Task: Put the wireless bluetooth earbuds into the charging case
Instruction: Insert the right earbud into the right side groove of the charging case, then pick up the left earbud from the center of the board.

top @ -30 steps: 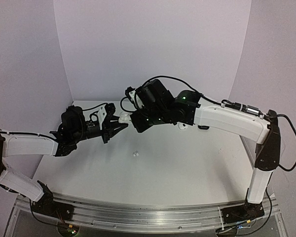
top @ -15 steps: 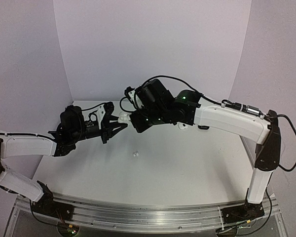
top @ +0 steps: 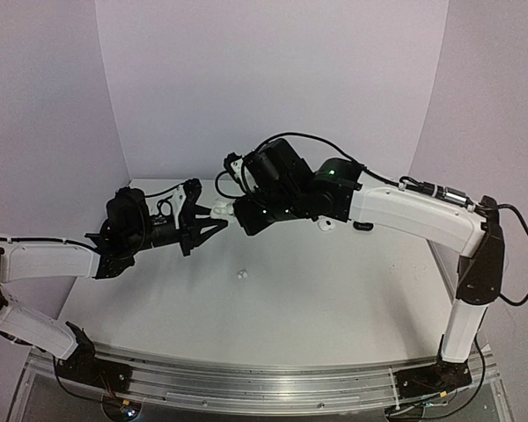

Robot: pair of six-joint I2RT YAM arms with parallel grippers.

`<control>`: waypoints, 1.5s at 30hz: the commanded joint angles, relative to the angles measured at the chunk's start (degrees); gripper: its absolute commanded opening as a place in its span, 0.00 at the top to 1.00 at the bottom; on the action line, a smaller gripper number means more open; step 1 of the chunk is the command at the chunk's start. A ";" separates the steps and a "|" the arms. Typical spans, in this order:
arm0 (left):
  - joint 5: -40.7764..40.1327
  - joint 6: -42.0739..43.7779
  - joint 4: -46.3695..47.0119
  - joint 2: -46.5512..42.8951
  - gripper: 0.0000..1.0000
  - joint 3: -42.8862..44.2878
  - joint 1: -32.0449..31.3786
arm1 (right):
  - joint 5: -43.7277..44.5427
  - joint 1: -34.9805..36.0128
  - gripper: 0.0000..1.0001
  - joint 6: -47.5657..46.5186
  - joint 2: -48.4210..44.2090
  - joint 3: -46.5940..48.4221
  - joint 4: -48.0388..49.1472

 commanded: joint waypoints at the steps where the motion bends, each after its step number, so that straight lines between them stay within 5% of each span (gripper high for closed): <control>1: 4.21 -3.21 7.83 -2.74 1.00 3.64 -1.15 | -0.86 0.43 0.78 0.52 -1.63 1.58 -0.44; 37: 0.59 -15.86 7.71 -1.92 1.00 6.16 3.42 | -1.44 0.32 0.65 1.05 -5.56 0.88 -1.08; 45: -2.80 -19.73 3.24 -4.92 1.00 4.60 6.37 | -17.16 -3.80 0.53 4.76 -3.71 2.34 1.41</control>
